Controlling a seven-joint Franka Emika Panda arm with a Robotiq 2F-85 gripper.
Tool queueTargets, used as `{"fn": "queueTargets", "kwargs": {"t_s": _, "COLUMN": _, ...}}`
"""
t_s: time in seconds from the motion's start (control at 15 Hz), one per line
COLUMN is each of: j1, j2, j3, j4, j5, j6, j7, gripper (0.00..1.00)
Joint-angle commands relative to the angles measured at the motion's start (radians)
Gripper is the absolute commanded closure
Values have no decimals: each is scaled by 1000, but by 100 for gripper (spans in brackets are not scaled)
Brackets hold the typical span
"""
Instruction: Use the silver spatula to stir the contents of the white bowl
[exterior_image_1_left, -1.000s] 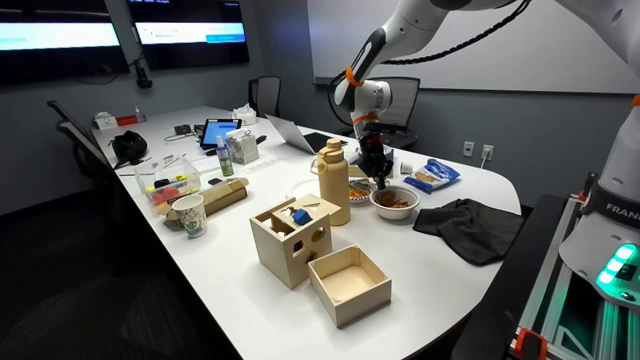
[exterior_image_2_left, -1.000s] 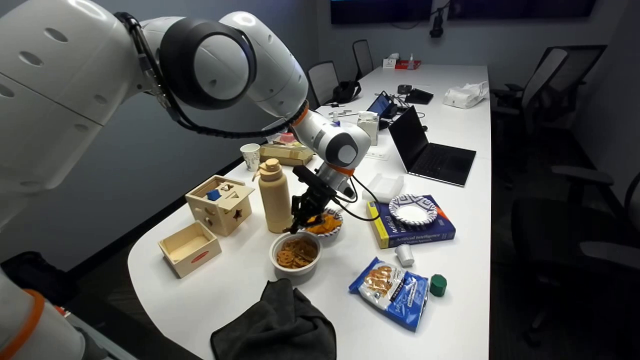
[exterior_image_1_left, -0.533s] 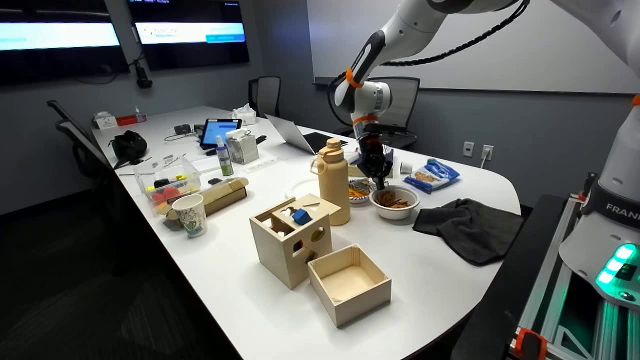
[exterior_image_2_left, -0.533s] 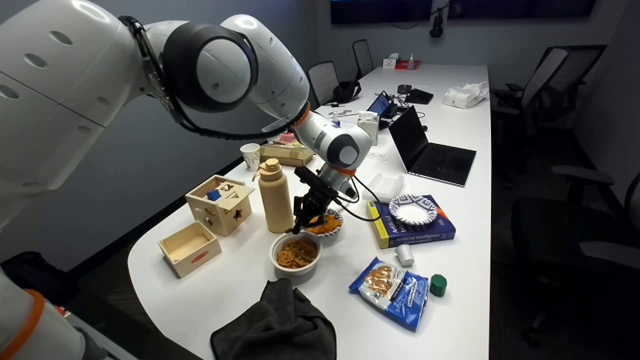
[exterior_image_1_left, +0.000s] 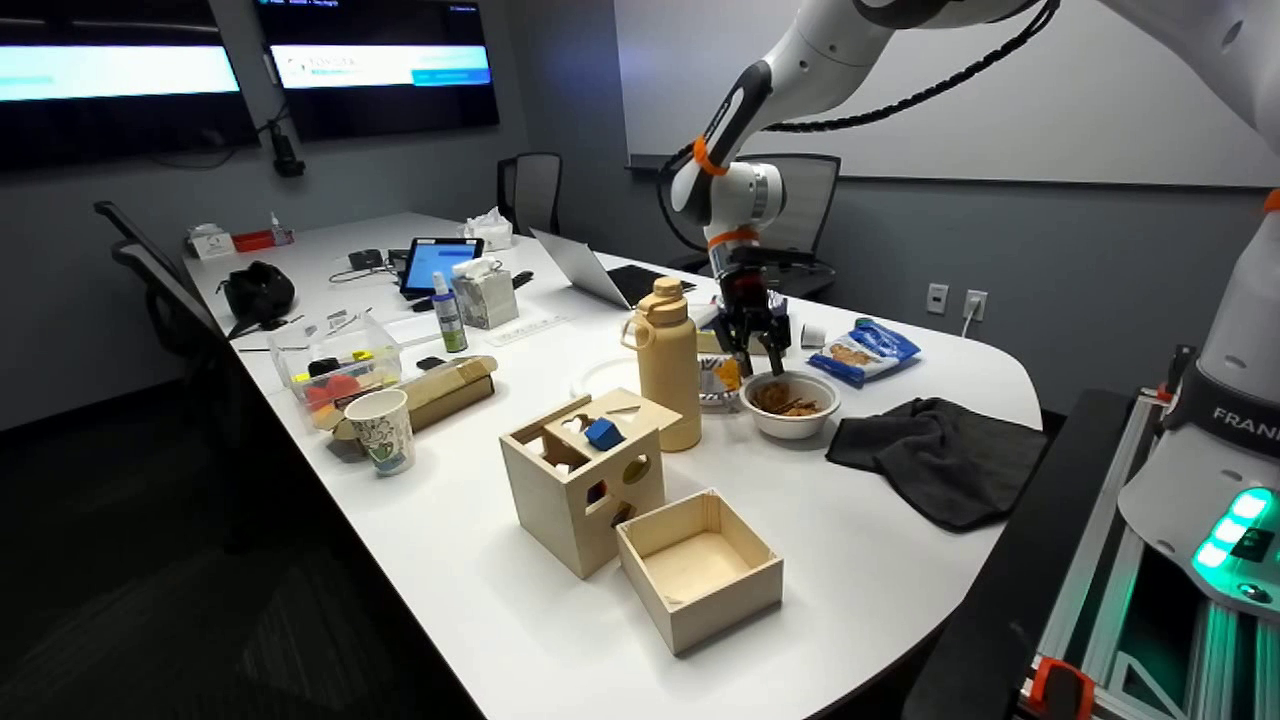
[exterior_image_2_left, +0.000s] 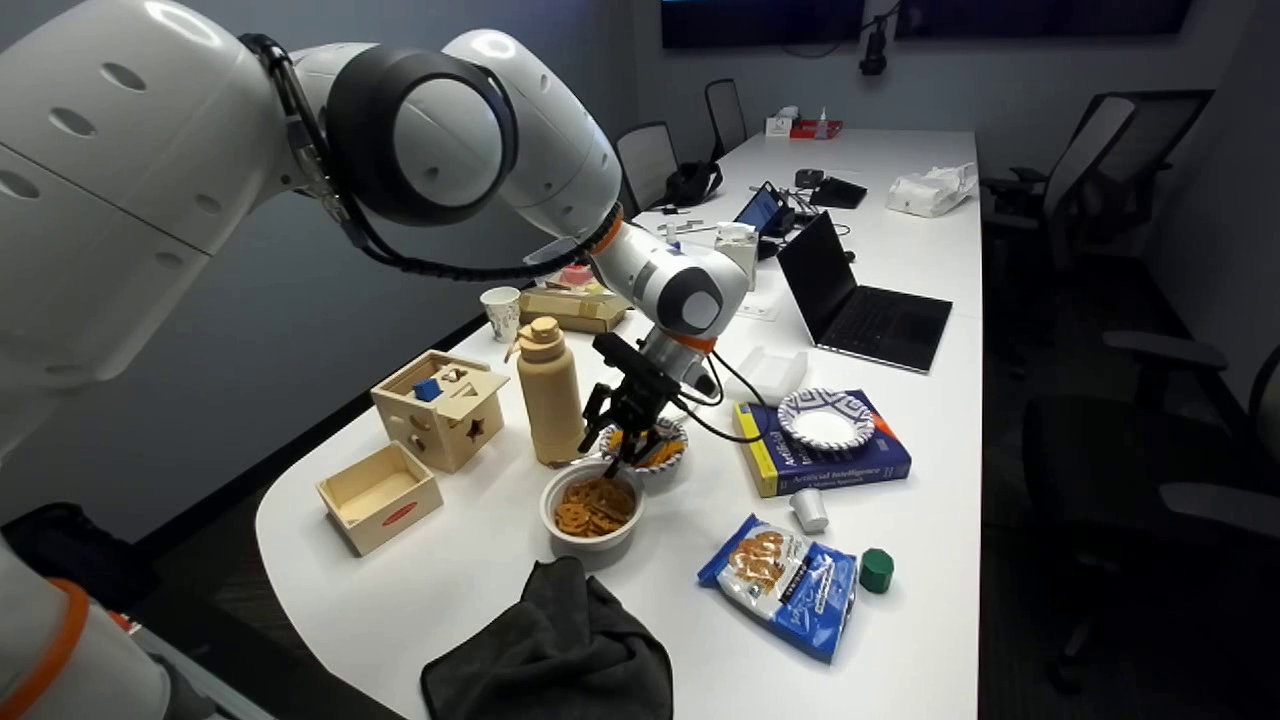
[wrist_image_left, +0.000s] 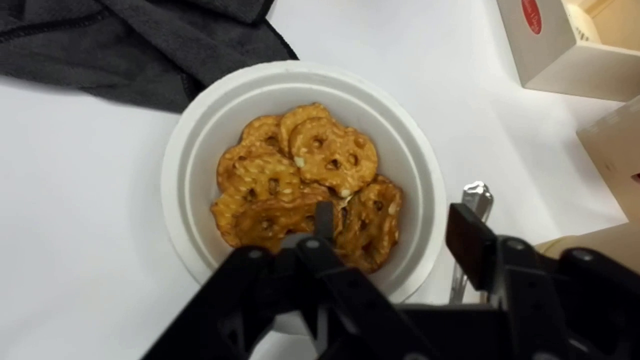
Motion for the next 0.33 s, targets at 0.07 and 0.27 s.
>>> {"fn": "queueTargets", "kwargs": {"t_s": 0.07, "j1": -7, "j2": 0, "j3": -3, "j4": 12, "j5": 3, "j6": -11, "j7": 10, "gripper": 0}}
{"fn": "queueTargets", "kwargs": {"t_s": 0.27, "j1": -10, "j2": 0, "j3": -2, "j4": 14, "j5": 4, "j6": -14, "j7": 11, "gripper": 0}}
